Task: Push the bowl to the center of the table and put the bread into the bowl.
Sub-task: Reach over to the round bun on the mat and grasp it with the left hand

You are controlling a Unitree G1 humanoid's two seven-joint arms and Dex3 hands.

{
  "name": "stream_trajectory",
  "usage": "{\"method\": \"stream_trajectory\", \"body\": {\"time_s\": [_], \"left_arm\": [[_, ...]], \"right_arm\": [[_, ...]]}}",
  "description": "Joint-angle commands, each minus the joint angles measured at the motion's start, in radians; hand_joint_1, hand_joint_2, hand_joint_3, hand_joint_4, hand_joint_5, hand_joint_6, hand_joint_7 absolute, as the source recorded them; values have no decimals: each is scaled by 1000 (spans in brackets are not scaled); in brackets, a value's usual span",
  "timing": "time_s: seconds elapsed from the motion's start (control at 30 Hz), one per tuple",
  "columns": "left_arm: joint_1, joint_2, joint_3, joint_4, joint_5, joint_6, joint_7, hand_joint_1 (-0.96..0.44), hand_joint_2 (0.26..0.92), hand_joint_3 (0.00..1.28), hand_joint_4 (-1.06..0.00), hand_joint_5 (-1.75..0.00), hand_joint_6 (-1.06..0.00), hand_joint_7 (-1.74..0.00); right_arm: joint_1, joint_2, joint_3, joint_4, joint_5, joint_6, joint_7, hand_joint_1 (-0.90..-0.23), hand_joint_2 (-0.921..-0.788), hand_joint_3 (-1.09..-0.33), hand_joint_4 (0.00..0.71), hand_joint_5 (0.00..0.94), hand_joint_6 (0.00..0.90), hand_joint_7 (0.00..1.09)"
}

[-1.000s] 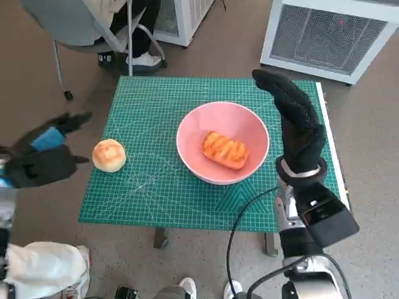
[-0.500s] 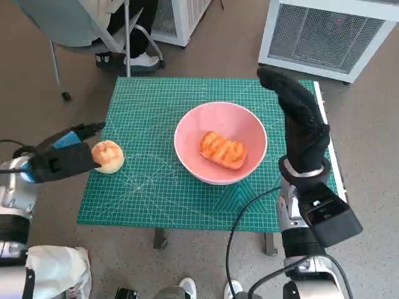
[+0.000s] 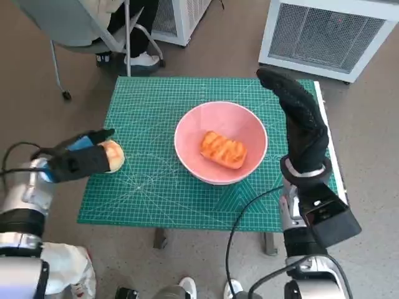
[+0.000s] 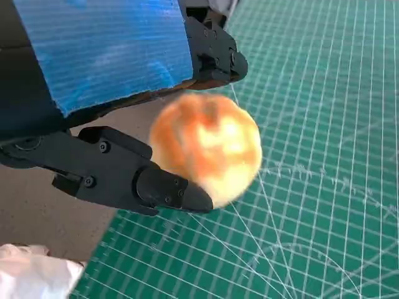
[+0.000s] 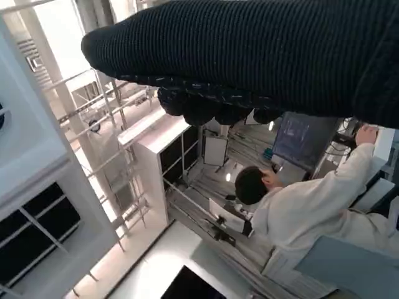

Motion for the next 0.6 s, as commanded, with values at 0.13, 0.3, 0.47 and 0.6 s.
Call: {"method": "stream_trajectory", "body": {"time_s": [0.13, 0.3, 0.47, 0.6], "left_arm": [[-21, -39, -19, 43, 9, 34, 13, -263, 891, 0, -118, -16, -308, -20], [-13, -54, -29, 52, 13, 32, 23, -198, 899, 2, -256, -31, -408, -50], [-5, -63, -36, 54, 16, 19, 51, -137, 914, 14, -602, -112, -592, -102], [4, -67, -42, 51, 18, 4, 87, -62, 919, 96, -656, -701, -566, -696]], "right_arm": [[18, -3, -1, 2, -10, 8, -8, -564, -921, -825, 297, 16, -1, 751], [23, -4, 2, -1, -9, 11, -9, -568, -921, -824, 297, 16, -1, 743], [25, -4, 3, -4, -9, 14, -9, -569, -921, -823, 297, 16, -1, 737], [28, -3, 4, -9, -9, 19, -10, -569, -921, -822, 297, 16, -1, 736]]}}
